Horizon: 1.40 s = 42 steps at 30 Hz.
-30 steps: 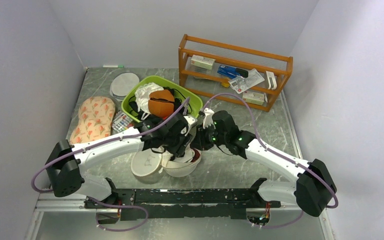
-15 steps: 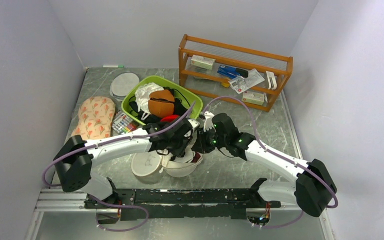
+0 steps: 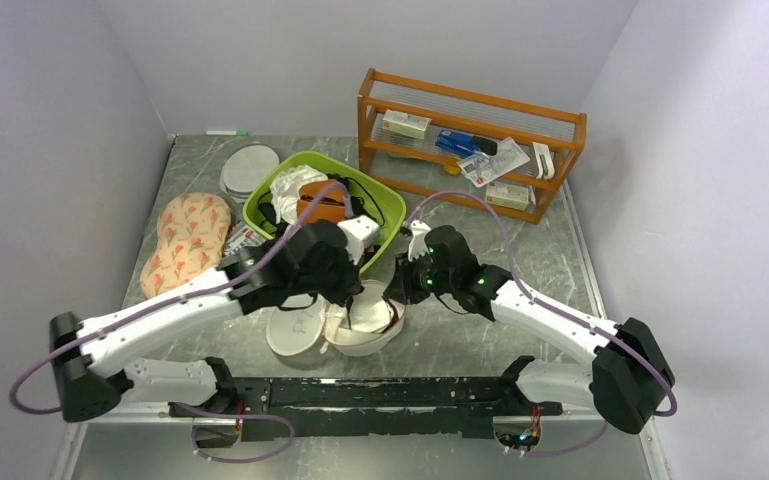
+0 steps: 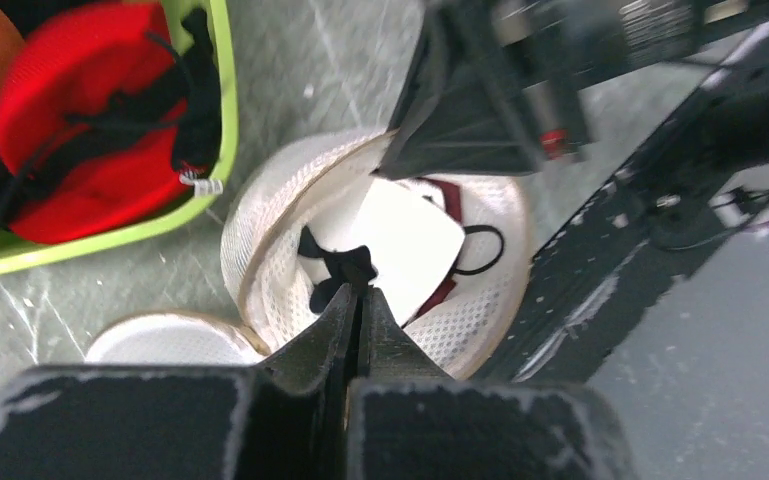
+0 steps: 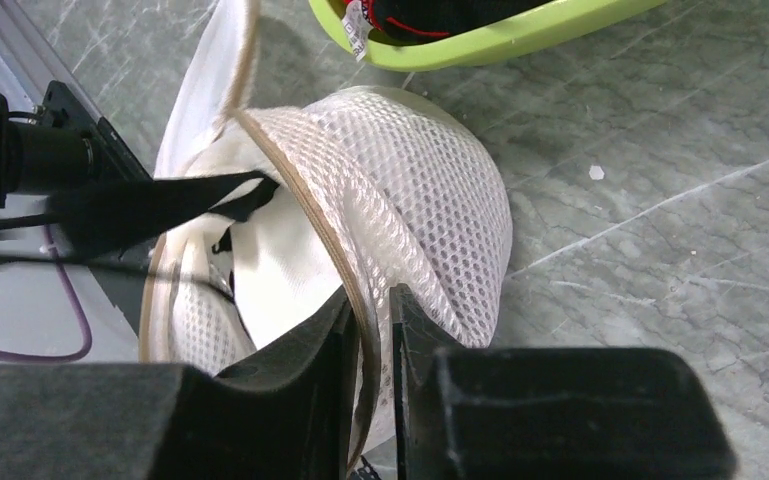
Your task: Unzip the laundry bag and remove the bra
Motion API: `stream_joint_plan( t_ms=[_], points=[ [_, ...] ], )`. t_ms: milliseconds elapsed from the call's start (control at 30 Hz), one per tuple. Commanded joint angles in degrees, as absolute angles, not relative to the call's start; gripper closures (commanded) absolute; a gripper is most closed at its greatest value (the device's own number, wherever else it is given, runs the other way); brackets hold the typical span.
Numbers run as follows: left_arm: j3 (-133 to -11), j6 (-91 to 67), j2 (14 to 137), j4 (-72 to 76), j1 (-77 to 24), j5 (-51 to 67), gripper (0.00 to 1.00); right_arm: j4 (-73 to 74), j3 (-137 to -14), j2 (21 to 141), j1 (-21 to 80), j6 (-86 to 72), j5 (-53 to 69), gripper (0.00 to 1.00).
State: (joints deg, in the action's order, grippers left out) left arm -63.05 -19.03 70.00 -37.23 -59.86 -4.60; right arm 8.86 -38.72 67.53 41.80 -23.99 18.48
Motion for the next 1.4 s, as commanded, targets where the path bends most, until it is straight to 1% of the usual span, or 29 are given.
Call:
stream_joint_plan(
  t_ms=[0,200,400,633,800,933,967,1033,1067,1133,1200,1367],
  points=[
    [-67.14,-18.26,63.0,-34.85,-60.22,-2.92,0.93,7.53,-37.47,66.54,42.03,-23.95,16.69,0.83],
    [-72.35,-17.61,59.37,-32.05,-60.21,-5.16,0.93,8.32,-37.89,67.05,42.02,-23.6,16.41,0.82],
    [-78.96,-15.24,59.15,-28.88,-60.21,-1.66,0.93,8.39,-38.38,66.95,42.01,-23.7,16.33,0.82],
    [-84.41,-13.25,59.32,-30.62,-60.23,-3.51,0.93,8.94,-38.51,66.69,42.06,-23.9,16.33,0.79],
    [-84.67,-13.41,59.51,-31.42,-60.21,-4.36,0.93,7.87,-37.78,64.81,42.03,-24.92,18.09,0.64],
    [-83.46,-14.14,59.17,-30.79,-60.22,-4.29,0.93,8.33,-36.96,63.23,42.09,-25.33,18.03,0.62],
    [-83.48,-14.23,59.11,-30.7,-60.21,-4.18,0.93,8.81,-36.85,62.8,42.04,-25.2,18.27,0.6],
    [-83.79,-14.12,59.26,-30.8,-60.27,-4.29,0.93,9.75,-36.83,61.42,42.07,-25.18,18.61,0.54],
    [-84.17,-14.11,59.45,-31.07,-60.22,-4.53,0.93,10.19,-36.78,60.26,42.02,-25.38,18.62,0.48],
    [-84.89,-13.98,60.19,-31.64,-60.22,-5.22,0.93,10.81,-36.59,57.4,42.01,-25.85,18.55,0.4],
    [-85.4,-13.88,60.56,-32.02,-60.22,-6.03,0.93,11.8,-36.59,55.49,41.98,-26.46,17.36,0.35],
    [-86.72,-14.27,60.37,-33.03,-60.23,-8.88,0.93,14.23,-37.45,53.31,41.93,-27.09,13.41,0.27]
  ],
)
